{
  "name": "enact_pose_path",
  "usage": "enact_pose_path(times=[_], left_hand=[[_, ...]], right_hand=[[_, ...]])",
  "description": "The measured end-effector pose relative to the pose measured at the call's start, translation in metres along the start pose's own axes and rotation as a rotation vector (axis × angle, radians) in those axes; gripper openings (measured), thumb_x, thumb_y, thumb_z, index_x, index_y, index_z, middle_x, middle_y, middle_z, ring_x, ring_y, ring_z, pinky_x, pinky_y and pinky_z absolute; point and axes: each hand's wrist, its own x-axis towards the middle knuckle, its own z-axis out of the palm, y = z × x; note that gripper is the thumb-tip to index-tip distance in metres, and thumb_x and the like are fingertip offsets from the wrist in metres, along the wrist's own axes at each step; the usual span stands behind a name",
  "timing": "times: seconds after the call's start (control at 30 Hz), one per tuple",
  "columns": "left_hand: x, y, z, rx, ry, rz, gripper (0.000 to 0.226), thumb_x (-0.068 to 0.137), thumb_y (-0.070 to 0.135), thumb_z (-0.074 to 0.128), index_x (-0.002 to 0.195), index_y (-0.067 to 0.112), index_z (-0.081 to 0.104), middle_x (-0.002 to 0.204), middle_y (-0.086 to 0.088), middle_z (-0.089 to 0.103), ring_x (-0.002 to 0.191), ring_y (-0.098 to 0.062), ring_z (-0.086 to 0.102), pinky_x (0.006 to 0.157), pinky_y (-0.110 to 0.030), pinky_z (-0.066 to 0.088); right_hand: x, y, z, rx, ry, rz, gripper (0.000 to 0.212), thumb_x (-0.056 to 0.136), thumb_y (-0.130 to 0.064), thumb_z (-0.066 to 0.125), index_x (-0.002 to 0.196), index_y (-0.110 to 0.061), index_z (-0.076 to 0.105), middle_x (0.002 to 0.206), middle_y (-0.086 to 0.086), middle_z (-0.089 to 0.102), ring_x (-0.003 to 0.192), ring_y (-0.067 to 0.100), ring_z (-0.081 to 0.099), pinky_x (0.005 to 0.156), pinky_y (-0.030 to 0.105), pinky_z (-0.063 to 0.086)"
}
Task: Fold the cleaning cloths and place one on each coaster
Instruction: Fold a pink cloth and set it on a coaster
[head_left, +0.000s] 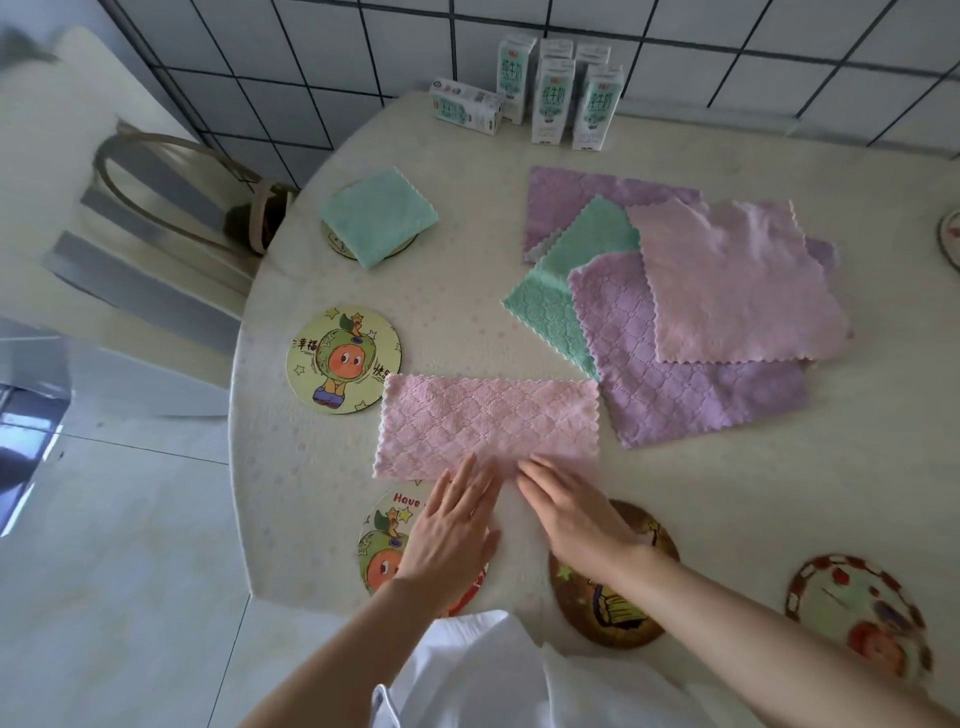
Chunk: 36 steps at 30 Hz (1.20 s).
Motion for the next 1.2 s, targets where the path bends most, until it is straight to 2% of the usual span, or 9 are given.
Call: enact_pose_path(times=[0.1,0.17,0.27,0.4,0.53,0.73,0.93,1.1,1.2], left_hand=[[-0.008,-0.011,0.003,-0.005,-0.049,-0.049,0.069,0.094,0.045,0.032,0.152,0.014,0.012,0.16,-0.003,0.009,0.147,-0.021,-0.004,0.116,-0.043,0.009],[-0.013,-0.025,0.004,-0.022,-0.076,-0.071,0.073,0.094,0.045,0.039,0.152,0.018,0.006,0.16,0.001,0.005,0.147,-0.02,-0.005,0.119,-0.047,0.011],[-0.024,-0.041,0.001,-0.057,-0.083,-0.098,0.076,0.092,0.043,0.05,0.152,0.021,0.01,0.16,0.004,0.009,0.147,-0.019,0.002,0.118,-0.048,0.018],[-0.042,-0.051,-0.002,-0.104,-0.065,-0.211,0.069,0.095,0.044,0.037,0.152,0.026,0.004,0.16,0.009,0.002,0.147,-0.014,-0.005,0.119,-0.047,0.008],[-0.053,-0.057,-0.003,-0.125,-0.06,-0.32,0.067,0.096,0.046,0.034,0.152,0.027,0.004,0.159,0.01,0.001,0.146,-0.012,-0.007,0.119,-0.047,0.006],[-0.048,-0.058,-0.005,-0.117,-0.05,-0.333,0.068,0.089,0.054,0.012,0.152,0.026,0.005,0.157,0.012,0.001,0.146,-0.013,-0.006,0.117,-0.042,-0.002],[-0.044,-0.066,-0.009,-0.109,-0.041,-0.298,0.062,0.098,0.04,0.038,0.151,0.027,0.01,0.157,0.011,0.006,0.146,-0.013,-0.001,0.118,-0.044,-0.001],[-0.034,-0.05,-0.009,-0.1,0.019,-0.308,0.065,0.094,0.031,0.052,0.151,0.021,0.02,0.157,0.002,0.02,0.146,-0.02,0.009,0.118,-0.045,0.004],[-0.023,-0.032,-0.005,-0.119,0.044,-0.22,0.066,0.092,0.028,0.055,0.15,0.023,0.024,0.157,0.003,0.022,0.146,-0.019,0.011,0.118,-0.047,0.009]], right_hand=[[-0.008,0.0,0.003,-0.037,-0.069,0.014,0.067,0.07,0.006,0.064,0.134,-0.002,0.049,0.143,0.013,0.045,0.133,0.028,0.041,0.106,0.04,0.039],[-0.012,0.004,0.0,-0.066,-0.075,0.024,0.069,0.068,0.006,0.065,0.135,-0.003,0.049,0.142,0.012,0.046,0.132,0.028,0.043,0.108,0.039,0.036],[-0.017,0.012,-0.008,-0.086,-0.068,0.05,0.066,0.065,0.008,0.065,0.129,-0.006,0.054,0.135,0.01,0.052,0.126,0.029,0.048,0.106,0.039,0.037],[-0.022,0.021,-0.018,-0.072,-0.087,0.088,0.061,0.062,0.009,0.067,0.119,-0.009,0.058,0.121,0.008,0.057,0.113,0.028,0.055,0.088,0.04,0.053],[-0.016,0.022,-0.023,-0.112,-0.144,0.114,0.061,0.056,0.008,0.07,0.113,-0.01,0.058,0.115,0.008,0.056,0.105,0.028,0.056,0.078,0.037,0.053],[-0.004,0.015,-0.023,-0.22,-0.22,0.153,0.067,0.045,0.006,0.076,0.106,-0.009,0.053,0.105,0.009,0.053,0.091,0.028,0.054,0.065,0.037,0.051],[0.005,0.018,-0.031,-0.213,-0.148,0.126,0.053,0.05,0.013,0.073,0.097,-0.008,0.06,0.09,0.008,0.059,0.078,0.028,0.056,0.058,0.039,0.051],[0.004,0.022,-0.043,-0.128,-0.06,0.085,0.032,0.068,0.01,0.063,0.093,-0.01,0.062,0.088,0.003,0.065,0.078,0.023,0.06,0.064,0.035,0.053],[-0.003,0.018,-0.047,-0.091,0.018,0.086,0.027,0.074,0.008,0.055,0.089,-0.013,0.061,0.083,-0.001,0.065,0.076,0.021,0.057,0.064,0.035,0.049]])
